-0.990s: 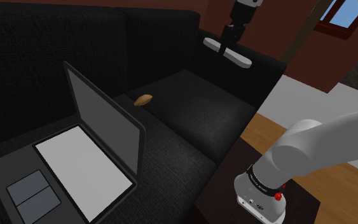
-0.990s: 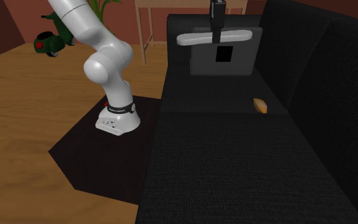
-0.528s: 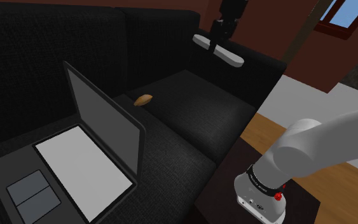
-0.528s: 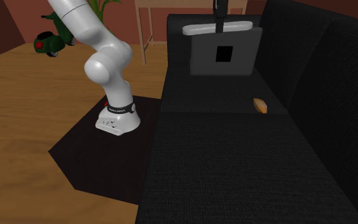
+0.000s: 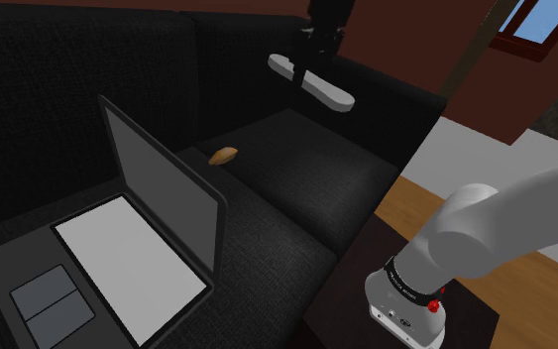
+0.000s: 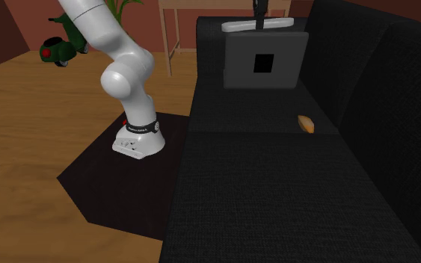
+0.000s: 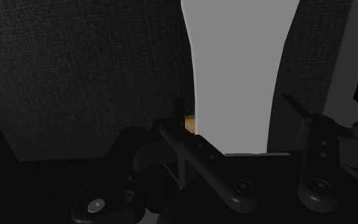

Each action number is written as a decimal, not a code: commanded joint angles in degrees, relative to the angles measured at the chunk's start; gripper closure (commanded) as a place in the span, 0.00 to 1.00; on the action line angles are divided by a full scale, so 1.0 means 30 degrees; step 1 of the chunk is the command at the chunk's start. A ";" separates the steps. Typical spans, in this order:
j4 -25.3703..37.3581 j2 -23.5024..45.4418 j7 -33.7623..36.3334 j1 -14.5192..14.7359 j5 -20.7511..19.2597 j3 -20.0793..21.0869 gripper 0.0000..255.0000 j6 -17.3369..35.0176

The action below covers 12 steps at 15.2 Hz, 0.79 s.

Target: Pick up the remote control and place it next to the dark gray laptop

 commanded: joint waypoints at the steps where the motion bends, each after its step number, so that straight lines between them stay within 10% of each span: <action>1: 0.0557 0.0543 0.0985 0.0250 0.0179 0.0736 1.00 0.0021; 12: 0.0149 0.1637 0.3093 0.0843 0.0450 0.2395 1.00 0.1597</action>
